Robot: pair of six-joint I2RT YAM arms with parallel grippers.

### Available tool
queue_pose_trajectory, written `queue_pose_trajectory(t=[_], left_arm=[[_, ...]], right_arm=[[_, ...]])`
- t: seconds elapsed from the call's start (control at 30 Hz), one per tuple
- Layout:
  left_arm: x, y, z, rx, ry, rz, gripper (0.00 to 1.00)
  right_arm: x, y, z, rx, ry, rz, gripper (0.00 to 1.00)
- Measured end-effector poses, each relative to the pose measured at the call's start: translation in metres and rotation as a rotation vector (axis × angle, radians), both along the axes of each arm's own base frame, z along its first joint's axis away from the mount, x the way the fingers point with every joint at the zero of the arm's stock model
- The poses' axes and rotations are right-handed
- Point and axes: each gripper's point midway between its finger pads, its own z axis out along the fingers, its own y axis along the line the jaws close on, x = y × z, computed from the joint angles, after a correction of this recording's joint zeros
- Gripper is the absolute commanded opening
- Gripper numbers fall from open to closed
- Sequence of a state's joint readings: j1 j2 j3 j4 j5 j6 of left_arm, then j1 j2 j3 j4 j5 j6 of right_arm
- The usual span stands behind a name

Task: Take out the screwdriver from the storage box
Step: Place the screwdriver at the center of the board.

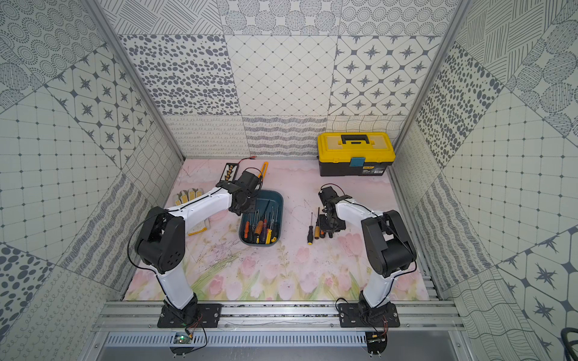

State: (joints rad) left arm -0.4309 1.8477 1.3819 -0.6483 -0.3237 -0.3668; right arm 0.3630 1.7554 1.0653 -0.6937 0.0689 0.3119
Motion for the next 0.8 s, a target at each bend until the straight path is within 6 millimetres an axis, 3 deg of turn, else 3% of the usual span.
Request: queue_pose_trajectory(t=[0.17, 0.3, 0.63, 0.8], left_arm=[[0.0, 0.0, 0.0, 0.0, 0.0, 0.0, 0.0], [0.0, 0.0, 0.0, 0.0, 0.0, 0.0, 0.0], [-0.0006, 0.0005, -0.0002, 0.002, 0.003, 0.001, 0.0], [-0.0009, 0.0007, -0.0003, 0.002, 0.004, 0.001, 0.0]], right_arm=[[-0.0001, 0.001, -0.0001, 0.004, -0.001, -0.008, 0.02], [0.0, 0.0008, -0.0006, 0.005, 0.0, -0.019, 0.17], [-0.0003, -0.0035, -0.0013, -0.013, 0.003, -0.06, 0.41], [-0.0009, -0.0061, -0.0006, -0.024, 0.002, -0.076, 0.44]])
